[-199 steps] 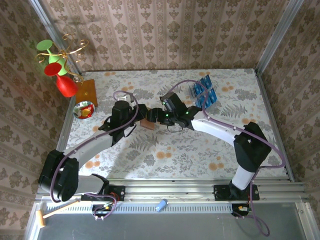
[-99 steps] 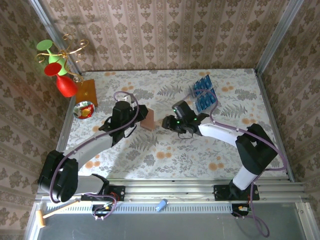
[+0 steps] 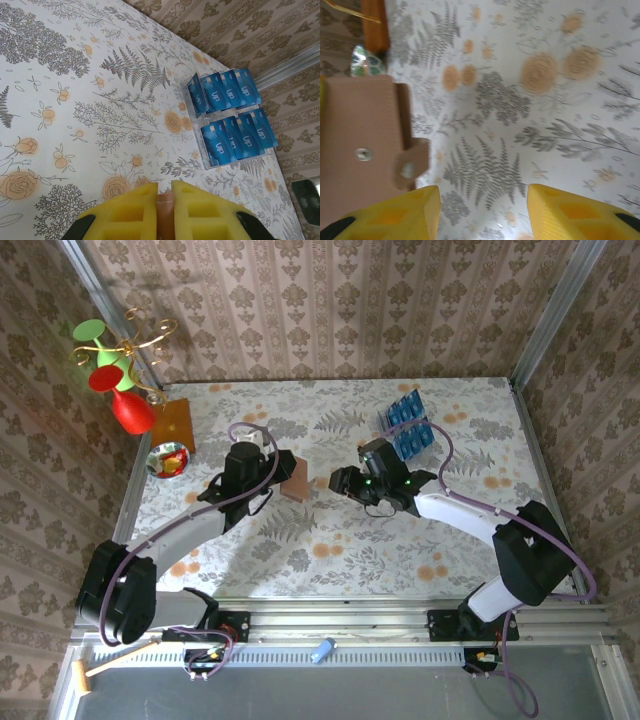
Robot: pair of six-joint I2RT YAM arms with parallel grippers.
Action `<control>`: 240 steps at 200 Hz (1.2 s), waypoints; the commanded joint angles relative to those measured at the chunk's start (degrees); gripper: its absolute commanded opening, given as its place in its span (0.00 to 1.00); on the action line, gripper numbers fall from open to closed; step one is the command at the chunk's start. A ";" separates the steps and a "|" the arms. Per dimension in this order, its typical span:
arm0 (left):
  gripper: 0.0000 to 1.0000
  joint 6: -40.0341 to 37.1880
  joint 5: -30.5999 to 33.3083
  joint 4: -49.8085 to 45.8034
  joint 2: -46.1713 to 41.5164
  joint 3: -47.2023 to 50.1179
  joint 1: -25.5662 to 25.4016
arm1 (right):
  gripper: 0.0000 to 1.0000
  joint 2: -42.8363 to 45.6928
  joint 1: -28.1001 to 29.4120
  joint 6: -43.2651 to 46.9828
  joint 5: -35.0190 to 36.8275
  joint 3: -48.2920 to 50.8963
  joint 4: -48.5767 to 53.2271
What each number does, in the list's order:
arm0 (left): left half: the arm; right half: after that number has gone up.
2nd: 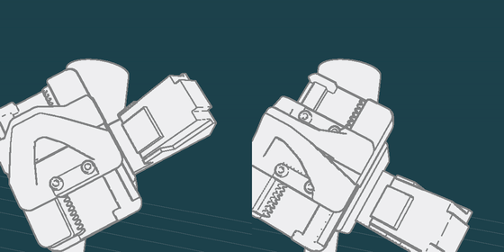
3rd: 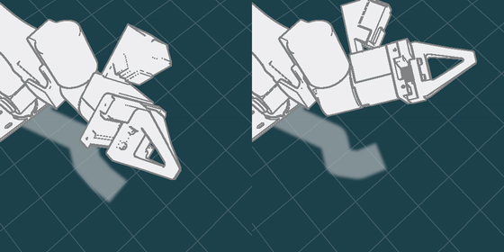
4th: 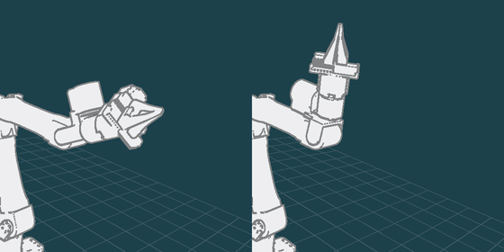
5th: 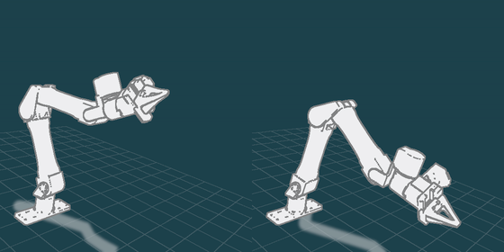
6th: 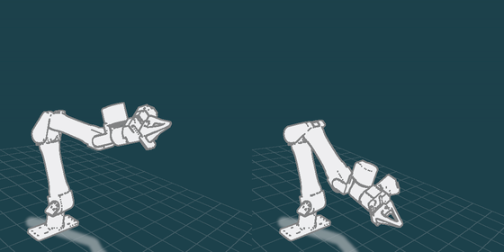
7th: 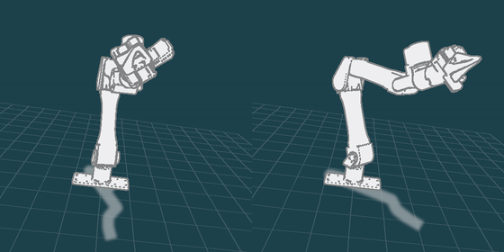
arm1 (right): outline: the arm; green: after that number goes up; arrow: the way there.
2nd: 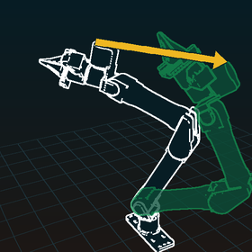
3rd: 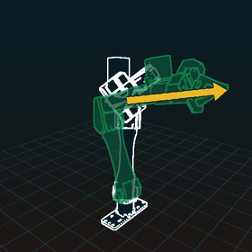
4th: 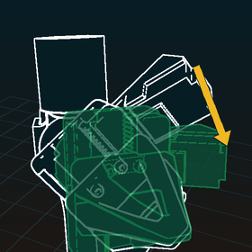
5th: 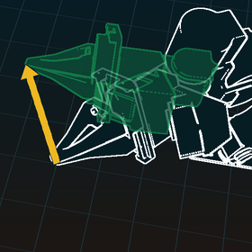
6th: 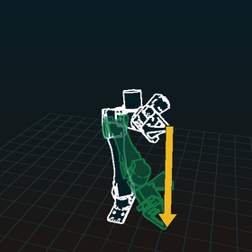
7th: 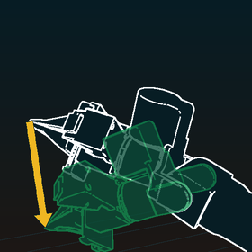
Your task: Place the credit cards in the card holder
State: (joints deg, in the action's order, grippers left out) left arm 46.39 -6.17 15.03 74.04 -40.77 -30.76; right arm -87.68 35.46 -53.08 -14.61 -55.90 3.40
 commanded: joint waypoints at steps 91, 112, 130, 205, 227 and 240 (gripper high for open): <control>0.00 -1.57 -1.21 1.91 -0.72 -2.03 -0.09 | 0.32 -7.29 3.21 -1.54 -2.26 -8.59 -2.09; 0.00 -1.55 -1.21 1.98 -0.82 -2.00 -0.17 | 0.24 -7.94 3.21 -1.41 -1.85 -8.54 -1.91; 0.00 -1.61 -1.30 2.19 -0.80 -1.99 -0.17 | 0.18 -8.13 3.12 -1.22 -1.69 -8.53 -1.76; 0.10 -1.59 -1.12 2.48 -0.23 -0.44 0.30 | 0.00 -5.45 1.80 2.91 -2.00 -10.07 1.87; 0.44 -0.47 -1.04 4.98 0.26 2.26 1.28 | 0.00 -3.43 1.80 4.56 -3.00 -11.81 4.67; 0.56 0.27 -1.44 6.38 0.94 3.63 2.07 | 0.00 -2.76 2.04 4.90 -4.07 -13.15 5.85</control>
State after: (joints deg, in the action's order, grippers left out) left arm 46.44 -6.98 17.76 74.04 -39.72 -30.09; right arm -94.11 37.47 -50.87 -16.53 -65.25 5.78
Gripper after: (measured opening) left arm 0.477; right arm 0.068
